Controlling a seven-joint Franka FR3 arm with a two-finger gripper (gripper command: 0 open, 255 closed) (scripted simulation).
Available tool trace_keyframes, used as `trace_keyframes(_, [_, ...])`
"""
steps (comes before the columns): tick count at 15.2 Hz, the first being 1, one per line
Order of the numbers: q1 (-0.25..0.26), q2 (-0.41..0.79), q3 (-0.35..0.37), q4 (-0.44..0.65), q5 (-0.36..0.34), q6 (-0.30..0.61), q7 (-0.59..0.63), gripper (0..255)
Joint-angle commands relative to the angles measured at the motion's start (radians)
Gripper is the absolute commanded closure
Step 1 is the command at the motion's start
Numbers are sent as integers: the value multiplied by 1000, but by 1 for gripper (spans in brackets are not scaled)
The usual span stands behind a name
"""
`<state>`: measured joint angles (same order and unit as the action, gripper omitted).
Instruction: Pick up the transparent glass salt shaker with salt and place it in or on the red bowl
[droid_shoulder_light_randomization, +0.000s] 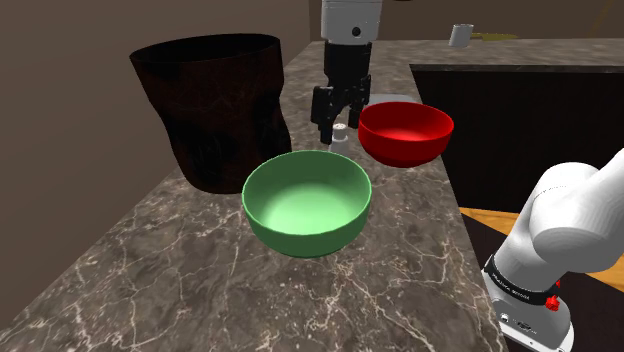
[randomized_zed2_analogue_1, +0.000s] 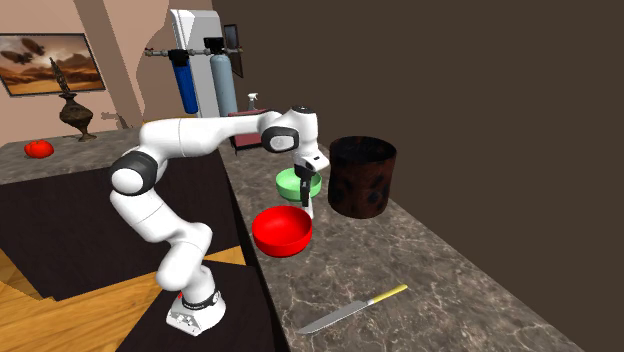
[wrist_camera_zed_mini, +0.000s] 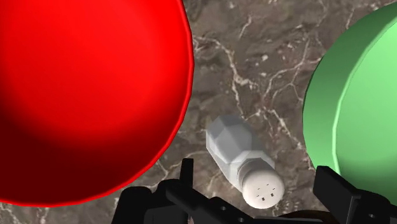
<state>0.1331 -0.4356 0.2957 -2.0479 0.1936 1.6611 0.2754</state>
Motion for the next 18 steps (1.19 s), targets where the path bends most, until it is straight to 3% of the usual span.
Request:
trace_keyframes(1, [0, 0, 0, 0, 0, 0, 0, 0])
trace_keyframes(2, [0, 0, 0, 0, 0, 0, 0, 255])
trace_keyframes(11, [0, 0, 0, 0, 0, 0, 0, 255])
trace_keyframes(18, [-4, 23, -5, 114, -9, -91, 11, 255])
